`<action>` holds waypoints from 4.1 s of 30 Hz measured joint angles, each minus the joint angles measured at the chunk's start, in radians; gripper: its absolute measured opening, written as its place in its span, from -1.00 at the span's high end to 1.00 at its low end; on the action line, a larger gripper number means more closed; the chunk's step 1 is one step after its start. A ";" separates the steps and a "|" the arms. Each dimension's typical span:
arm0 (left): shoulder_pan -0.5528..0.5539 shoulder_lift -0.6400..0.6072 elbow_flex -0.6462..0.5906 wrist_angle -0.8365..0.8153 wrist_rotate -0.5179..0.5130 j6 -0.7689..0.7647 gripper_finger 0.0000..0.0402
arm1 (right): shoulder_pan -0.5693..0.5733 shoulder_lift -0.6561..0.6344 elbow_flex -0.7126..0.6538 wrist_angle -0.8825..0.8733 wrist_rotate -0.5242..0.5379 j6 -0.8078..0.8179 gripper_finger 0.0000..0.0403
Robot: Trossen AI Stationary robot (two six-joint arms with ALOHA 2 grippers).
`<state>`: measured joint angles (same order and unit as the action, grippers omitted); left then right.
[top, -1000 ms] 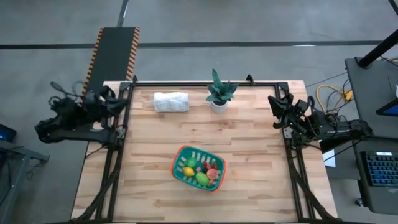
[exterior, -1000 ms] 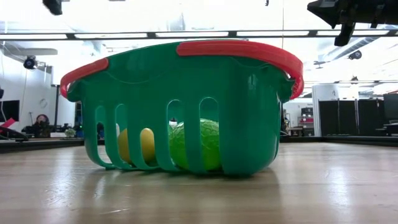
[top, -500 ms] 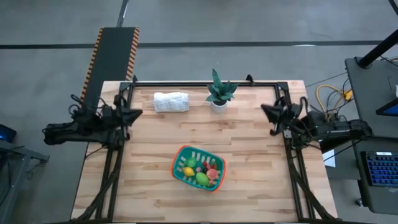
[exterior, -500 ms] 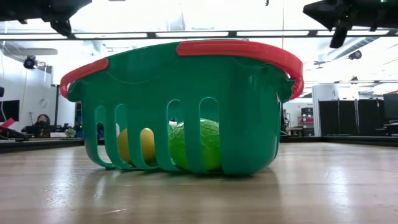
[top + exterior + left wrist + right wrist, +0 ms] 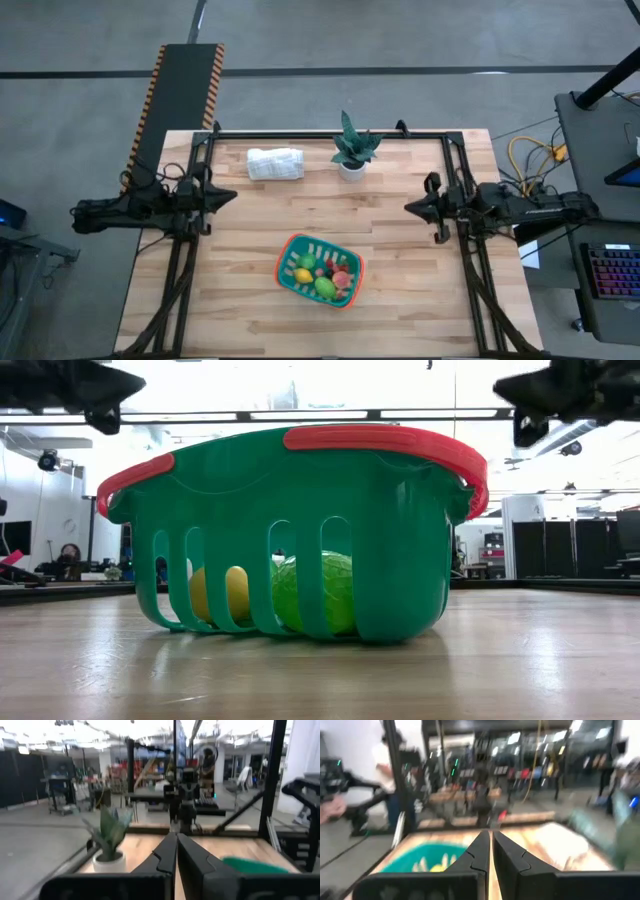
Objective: Pick and placing Produce into tupperware
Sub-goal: Return to Home Position
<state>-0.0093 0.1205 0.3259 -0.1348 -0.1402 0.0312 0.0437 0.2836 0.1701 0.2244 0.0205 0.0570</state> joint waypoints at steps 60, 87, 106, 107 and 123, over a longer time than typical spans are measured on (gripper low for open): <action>-0.013 -0.095 -0.318 0.163 0.069 -0.023 1.00 | 0.000 -0.283 -0.160 -0.204 0.085 -0.008 0.94; -0.013 -0.082 -0.320 0.171 0.076 -0.025 1.00 | 0.000 -0.268 -0.160 -0.199 0.077 0.229 0.94; -0.013 -0.082 -0.321 0.171 0.076 -0.025 1.00 | 0.000 -0.268 -0.160 -0.199 0.078 0.229 0.94; -0.013 -0.082 -0.321 0.172 0.076 -0.025 1.00 | 0.000 -0.268 -0.160 -0.199 0.078 0.228 0.94; -0.013 -0.082 -0.321 0.172 0.076 -0.025 1.00 | 0.000 -0.268 -0.160 -0.199 0.078 0.228 0.94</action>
<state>-0.0222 0.0387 0.0051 0.0368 -0.0639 0.0067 0.0433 0.0158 0.0097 0.0254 0.0982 0.2852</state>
